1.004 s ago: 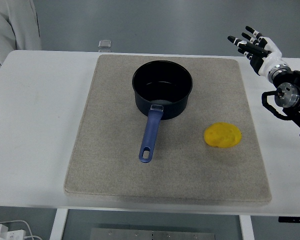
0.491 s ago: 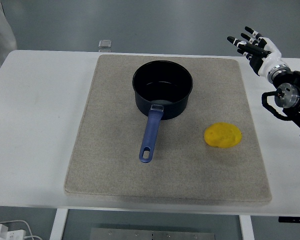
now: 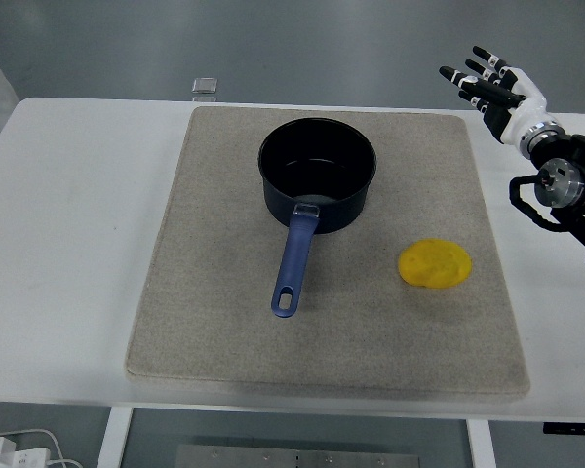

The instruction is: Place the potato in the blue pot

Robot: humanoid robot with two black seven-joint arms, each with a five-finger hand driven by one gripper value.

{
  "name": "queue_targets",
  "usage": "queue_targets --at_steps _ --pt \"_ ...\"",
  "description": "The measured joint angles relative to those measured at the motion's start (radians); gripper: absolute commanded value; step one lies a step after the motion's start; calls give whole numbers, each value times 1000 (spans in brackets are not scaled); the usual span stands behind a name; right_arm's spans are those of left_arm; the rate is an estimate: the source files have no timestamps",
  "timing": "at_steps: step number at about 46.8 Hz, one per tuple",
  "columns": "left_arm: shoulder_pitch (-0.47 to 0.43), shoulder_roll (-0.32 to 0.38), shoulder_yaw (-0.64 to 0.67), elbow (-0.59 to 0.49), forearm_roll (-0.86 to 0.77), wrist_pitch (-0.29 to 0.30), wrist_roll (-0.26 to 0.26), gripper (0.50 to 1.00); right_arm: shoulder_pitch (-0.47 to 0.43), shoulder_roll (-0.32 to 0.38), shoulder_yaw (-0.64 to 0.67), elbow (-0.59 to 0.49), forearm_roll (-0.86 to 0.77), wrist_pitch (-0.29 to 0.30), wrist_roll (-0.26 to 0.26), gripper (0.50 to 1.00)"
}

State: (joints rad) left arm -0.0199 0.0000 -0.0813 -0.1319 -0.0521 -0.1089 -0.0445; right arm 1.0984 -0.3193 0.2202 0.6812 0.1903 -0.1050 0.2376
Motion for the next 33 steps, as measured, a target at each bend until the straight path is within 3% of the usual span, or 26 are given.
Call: queue_targets --at_steps 18,33 --pt "0 0 0 0 0 0 0 1000 3 -11 0 18 -1 -4 8 954" --pt "0 0 0 0 0 0 0 1000 3 -107 -5 209 -91 -67 11 952"
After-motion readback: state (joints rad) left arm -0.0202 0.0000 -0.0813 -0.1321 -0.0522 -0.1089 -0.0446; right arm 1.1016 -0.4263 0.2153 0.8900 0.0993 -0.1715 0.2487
